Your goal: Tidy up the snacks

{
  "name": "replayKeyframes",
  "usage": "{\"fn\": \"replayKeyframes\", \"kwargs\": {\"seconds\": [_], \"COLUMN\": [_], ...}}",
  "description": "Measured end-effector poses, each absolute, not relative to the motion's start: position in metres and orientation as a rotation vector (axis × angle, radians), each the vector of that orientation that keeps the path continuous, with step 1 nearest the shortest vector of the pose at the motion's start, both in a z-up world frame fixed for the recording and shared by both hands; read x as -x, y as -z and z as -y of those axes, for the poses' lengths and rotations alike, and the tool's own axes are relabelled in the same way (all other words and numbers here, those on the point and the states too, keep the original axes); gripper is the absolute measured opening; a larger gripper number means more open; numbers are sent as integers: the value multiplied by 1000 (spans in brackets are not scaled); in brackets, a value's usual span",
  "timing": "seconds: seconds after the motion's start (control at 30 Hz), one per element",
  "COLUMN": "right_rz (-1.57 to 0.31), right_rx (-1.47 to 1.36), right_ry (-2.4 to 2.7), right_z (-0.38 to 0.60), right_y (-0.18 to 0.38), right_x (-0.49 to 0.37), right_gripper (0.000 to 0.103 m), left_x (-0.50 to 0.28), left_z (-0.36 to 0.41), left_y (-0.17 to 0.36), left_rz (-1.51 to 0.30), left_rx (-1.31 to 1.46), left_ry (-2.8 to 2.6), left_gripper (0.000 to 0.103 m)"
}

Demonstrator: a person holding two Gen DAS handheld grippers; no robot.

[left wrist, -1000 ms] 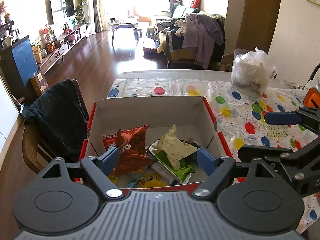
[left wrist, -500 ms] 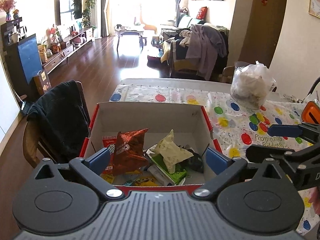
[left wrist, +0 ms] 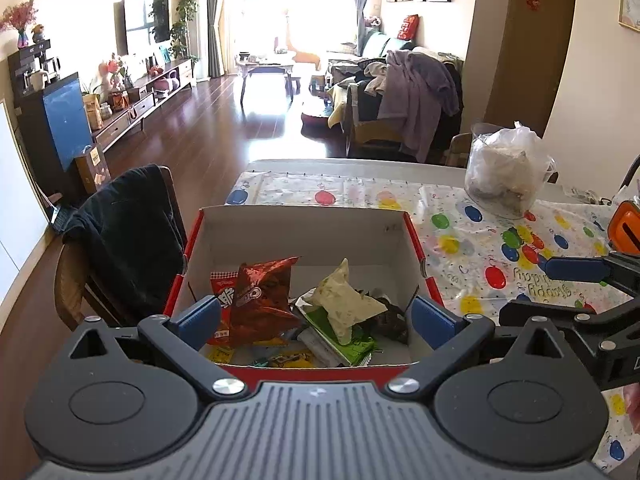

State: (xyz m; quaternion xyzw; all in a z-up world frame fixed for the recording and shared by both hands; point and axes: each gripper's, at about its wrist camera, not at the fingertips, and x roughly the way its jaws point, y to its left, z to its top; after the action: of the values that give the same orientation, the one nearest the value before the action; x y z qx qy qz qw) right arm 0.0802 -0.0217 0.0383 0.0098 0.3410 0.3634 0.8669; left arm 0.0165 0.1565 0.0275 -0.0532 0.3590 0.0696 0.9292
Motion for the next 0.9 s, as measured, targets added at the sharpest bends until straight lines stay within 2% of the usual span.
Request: {"fn": "replayKeyframes", "kwargs": {"seconds": [0.9], "right_rz": [-695], "right_rx": [-27], "right_ry": [-739], "right_z": [24], "right_y": [-42], "right_x": [-77], "right_gripper": [103], "left_x": [-16], "left_z": [-153], "left_y": [-27], "left_rz": [-747], "left_rx": [109], "left_ry": [-148], "left_gripper": [102]}}
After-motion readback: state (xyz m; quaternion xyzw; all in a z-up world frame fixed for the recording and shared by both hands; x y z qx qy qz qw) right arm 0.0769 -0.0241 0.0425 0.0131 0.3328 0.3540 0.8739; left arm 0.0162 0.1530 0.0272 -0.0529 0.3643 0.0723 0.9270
